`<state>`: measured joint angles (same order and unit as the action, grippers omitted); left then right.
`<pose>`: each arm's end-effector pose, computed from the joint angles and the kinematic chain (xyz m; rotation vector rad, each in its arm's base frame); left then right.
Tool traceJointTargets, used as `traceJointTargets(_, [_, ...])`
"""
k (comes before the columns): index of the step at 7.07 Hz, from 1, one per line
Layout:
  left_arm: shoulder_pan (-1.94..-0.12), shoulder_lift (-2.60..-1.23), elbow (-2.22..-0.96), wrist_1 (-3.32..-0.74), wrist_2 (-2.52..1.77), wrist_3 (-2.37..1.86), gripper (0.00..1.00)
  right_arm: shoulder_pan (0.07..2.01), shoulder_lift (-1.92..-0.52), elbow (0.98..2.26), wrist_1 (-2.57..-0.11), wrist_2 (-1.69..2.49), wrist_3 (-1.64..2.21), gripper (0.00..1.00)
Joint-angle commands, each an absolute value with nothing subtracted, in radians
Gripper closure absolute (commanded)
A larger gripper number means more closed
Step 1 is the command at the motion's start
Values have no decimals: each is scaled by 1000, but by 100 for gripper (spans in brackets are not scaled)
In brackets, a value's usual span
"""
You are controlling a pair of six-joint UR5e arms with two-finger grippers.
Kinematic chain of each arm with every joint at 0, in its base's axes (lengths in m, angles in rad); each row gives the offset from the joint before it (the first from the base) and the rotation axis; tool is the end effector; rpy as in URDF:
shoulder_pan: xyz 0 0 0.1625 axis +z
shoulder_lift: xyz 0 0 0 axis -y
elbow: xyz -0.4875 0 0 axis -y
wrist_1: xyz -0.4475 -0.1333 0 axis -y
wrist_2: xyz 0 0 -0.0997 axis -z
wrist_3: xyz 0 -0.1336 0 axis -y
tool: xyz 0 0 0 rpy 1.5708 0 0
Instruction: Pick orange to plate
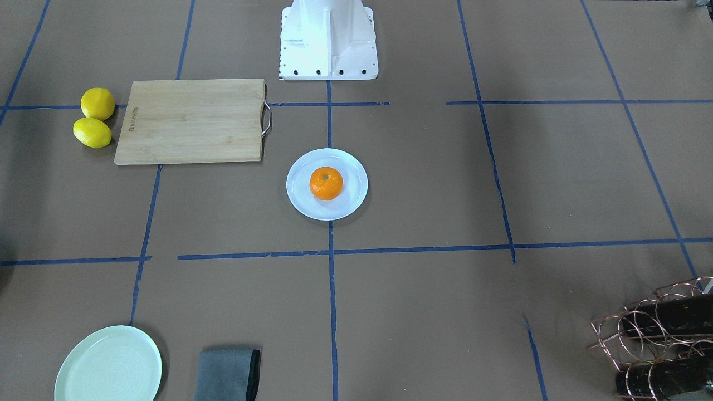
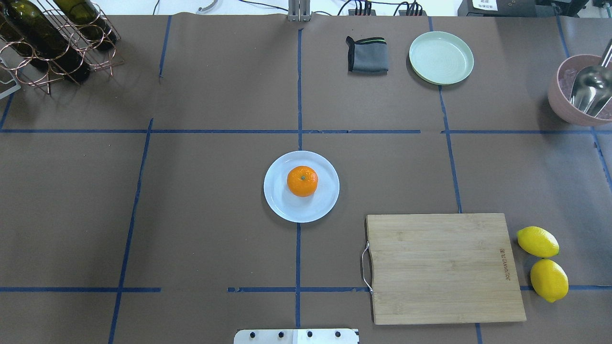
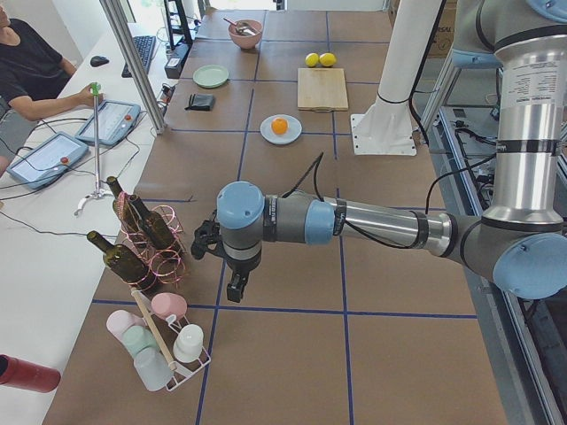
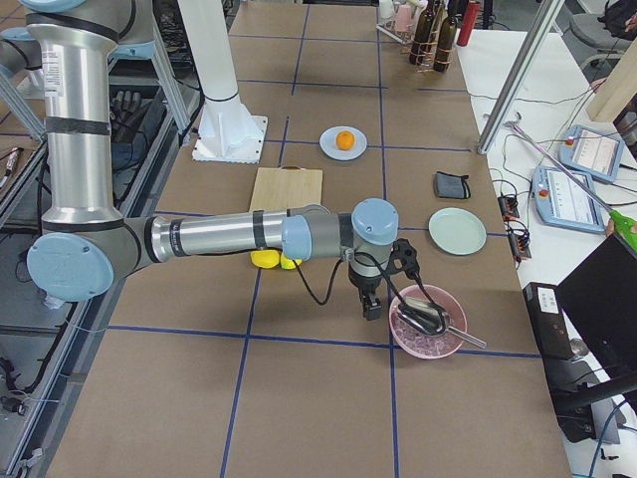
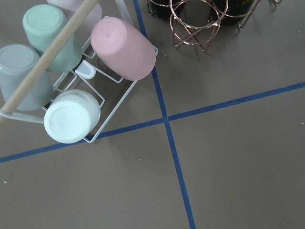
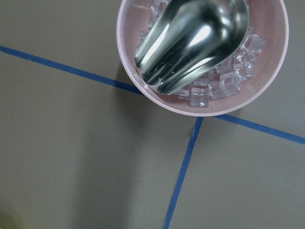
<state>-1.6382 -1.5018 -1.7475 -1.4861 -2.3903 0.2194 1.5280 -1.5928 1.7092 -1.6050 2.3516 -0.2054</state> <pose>-0.0701 -0.5095 0.6896 0.1387 0.8088 0.1528 0.0161 -0.5421 0.6843 0.1415 -0.7739 -0.2674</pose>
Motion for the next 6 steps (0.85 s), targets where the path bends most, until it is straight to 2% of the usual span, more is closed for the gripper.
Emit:
traceJointTargets(1, [-1637,-1471,-1746,-1520,-2398,222,0,1558,-1586,1689,-1609,2349,-244,0])
traceJointTargets(3, [-1635,-1480,-1707,-1551,-2387,222,0,1559,-1589,1680,-1617,2349,-226,0])
traceJointTargets(6, [-1632,-1448,-1717,-1542,-2390,221,0,1560,-1549,1678,-1653,2349,-221,0])
